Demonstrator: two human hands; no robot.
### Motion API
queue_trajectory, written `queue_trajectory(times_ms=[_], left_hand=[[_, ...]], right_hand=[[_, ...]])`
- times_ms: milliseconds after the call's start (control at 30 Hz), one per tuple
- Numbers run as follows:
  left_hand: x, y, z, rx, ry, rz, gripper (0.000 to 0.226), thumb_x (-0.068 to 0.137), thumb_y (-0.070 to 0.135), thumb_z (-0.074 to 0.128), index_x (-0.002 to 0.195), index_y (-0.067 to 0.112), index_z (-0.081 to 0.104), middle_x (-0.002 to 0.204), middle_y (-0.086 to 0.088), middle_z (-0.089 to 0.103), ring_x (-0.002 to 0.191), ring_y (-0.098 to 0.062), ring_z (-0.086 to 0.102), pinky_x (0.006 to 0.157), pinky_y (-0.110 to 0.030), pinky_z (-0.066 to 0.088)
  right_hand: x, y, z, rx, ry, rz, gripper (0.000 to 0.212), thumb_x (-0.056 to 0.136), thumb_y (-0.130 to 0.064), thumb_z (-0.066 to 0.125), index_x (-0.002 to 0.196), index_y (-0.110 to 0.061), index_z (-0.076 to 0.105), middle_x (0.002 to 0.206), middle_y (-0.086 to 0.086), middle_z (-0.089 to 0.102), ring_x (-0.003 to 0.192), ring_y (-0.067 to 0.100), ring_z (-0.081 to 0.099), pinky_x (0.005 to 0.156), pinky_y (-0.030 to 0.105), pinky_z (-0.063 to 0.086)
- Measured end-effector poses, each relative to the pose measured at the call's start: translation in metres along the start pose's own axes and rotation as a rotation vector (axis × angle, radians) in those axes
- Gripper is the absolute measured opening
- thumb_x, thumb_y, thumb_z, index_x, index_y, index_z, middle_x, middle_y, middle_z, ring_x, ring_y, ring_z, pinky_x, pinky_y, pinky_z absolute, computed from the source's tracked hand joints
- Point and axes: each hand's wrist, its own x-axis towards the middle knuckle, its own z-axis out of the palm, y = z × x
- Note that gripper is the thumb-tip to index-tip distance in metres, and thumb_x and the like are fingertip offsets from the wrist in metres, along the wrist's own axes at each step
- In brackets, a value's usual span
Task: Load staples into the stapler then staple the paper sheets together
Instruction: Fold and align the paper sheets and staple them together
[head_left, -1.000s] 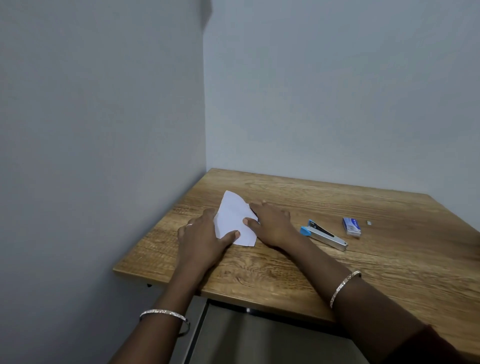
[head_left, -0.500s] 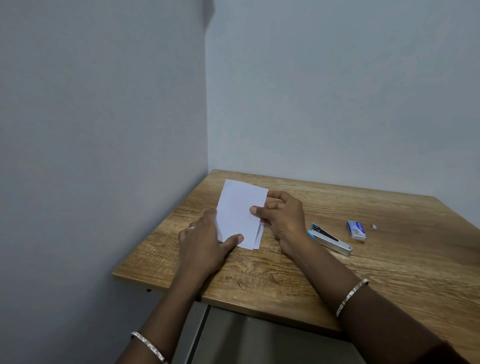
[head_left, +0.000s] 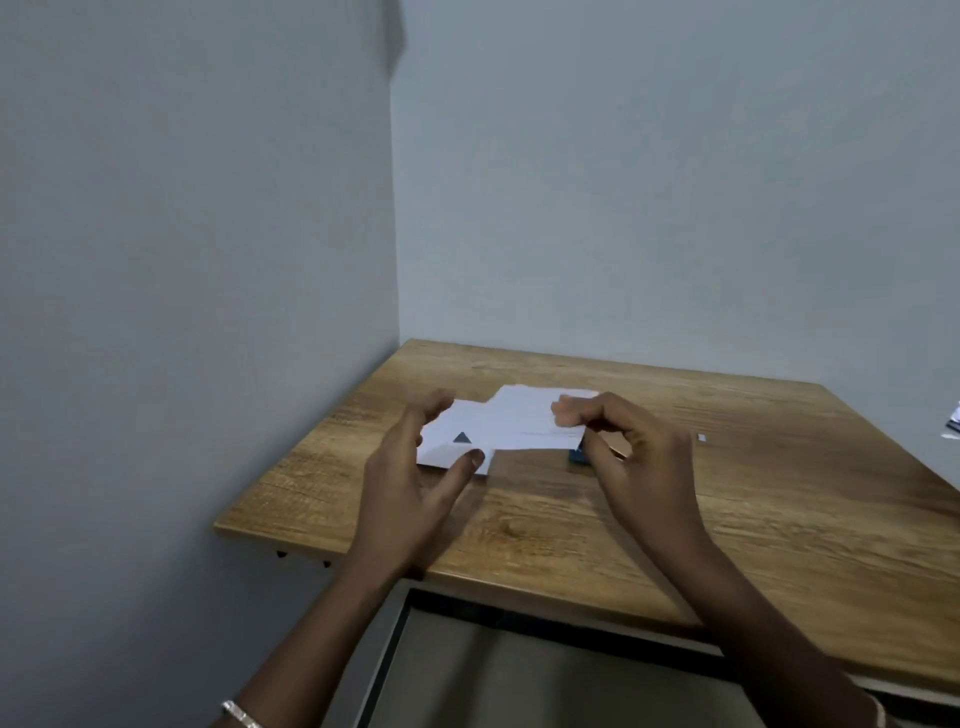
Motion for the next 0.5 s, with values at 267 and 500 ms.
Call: queue_trajectory(times_ms=[267,500], left_hand=[[-0.031,0.023,0.022,0.101,-0.381,0.178,0.018,0.086,0.027,0.073,0.102,0.026,0.08,0.109,0.012,0.079,0.113,-0.001,0.067,0.096,-0.028,0.052],[-0.034,0.027,0.031,0.195,-0.441,0.13,0.025,0.094,0.046,0.058,0.075,0.03,0.063,0.058,0.011,0.058,0.058,-0.005,0.055,0.054,-0.027,0.039]], right_hand=[[-0.056,0.015,-0.064,-0.139,-0.507,0.176,0.028,0.086,0.008,0.068,0.093,-0.019,0.072,0.104,-0.009,0.079,0.11,-0.001,0.069,0.094,0.016,0.051],[-0.053,0.016,-0.079,-0.095,-0.626,0.308,0.027,0.098,-0.024,0.066,0.125,-0.023,0.072,0.121,-0.015,0.075,0.109,-0.005,0.067,0.093,0.015,0.05]])
